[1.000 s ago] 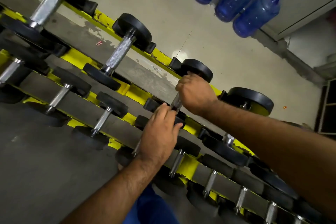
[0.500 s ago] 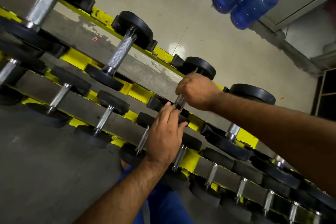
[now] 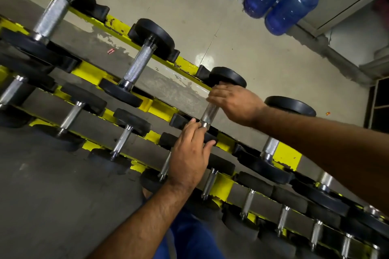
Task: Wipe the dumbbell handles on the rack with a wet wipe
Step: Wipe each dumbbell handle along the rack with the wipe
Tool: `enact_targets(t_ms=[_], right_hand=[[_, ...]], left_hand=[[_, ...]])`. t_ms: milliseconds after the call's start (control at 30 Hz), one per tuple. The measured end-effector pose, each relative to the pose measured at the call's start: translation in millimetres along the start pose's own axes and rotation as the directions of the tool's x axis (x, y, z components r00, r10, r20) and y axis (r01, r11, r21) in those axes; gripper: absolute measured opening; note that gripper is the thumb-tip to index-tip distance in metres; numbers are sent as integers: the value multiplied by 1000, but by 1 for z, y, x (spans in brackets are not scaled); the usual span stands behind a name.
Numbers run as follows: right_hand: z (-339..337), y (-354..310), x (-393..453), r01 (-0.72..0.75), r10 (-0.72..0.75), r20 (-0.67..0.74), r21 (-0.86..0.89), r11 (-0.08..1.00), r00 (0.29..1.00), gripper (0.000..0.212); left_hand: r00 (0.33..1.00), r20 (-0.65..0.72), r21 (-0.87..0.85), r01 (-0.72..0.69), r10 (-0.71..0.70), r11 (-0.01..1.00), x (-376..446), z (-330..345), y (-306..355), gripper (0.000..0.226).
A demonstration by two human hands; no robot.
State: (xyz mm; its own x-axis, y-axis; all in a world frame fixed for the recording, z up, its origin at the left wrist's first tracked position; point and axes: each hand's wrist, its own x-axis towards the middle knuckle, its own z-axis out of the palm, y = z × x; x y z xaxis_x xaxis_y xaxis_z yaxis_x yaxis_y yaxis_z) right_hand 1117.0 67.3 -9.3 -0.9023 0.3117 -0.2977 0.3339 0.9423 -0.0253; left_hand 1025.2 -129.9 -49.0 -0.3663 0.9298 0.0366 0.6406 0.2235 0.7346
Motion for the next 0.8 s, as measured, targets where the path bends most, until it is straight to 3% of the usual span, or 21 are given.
enact_targets(t_ms=[67, 167, 200, 300, 333, 433, 467, 600, 633, 733, 800], right_hand=[[2, -8, 3, -58, 57, -44, -22, 998, 997, 36], [9, -26, -5, 161, -162, 21, 42, 986, 987, 35], [7, -21, -4, 144, -145, 14, 45, 988, 989, 35], [4, -8, 0, -120, 124, -96, 46, 992, 988, 37], [7, -14, 0, -122, 127, -119, 52, 991, 985, 36], [21, -38, -9, 169, -161, -69, 131, 977, 985, 34], [20, -34, -9, 203, -194, -72, 136, 970, 978, 33], [14, -10, -1, -95, 118, -185, 128, 987, 976, 36], [16, -15, -3, -63, 87, -186, 132, 989, 979, 36], [29, -39, -14, 234, -219, -105, 156, 960, 970, 37], [26, -30, -11, 241, -230, -87, 153, 958, 969, 37]], left_hand=[[1000, 4, -16, 21, -21, 1000, 2, -3, -2, 34], [998, 39, -43, 51, -50, 998, 4, -8, -3, 35], [997, 52, -50, 55, -53, 997, 4, -9, -2, 36], [996, 66, -88, 67, -61, 994, 7, -12, -5, 35], [996, 65, -104, 74, -67, 992, 9, -14, -6, 35], [993, 72, -163, 101, -90, 981, 13, -21, -12, 35], [992, 80, -178, 107, -94, 978, 14, -23, -13, 35], [988, 110, -199, 127, -107, 972, 21, -29, -18, 34], [988, 114, -202, 129, -107, 971, 22, -29, -19, 33], [990, 107, -201, 116, -96, 973, 22, -29, -18, 33], [989, 111, -193, 121, -101, 974, 22, -29, -18, 33]])
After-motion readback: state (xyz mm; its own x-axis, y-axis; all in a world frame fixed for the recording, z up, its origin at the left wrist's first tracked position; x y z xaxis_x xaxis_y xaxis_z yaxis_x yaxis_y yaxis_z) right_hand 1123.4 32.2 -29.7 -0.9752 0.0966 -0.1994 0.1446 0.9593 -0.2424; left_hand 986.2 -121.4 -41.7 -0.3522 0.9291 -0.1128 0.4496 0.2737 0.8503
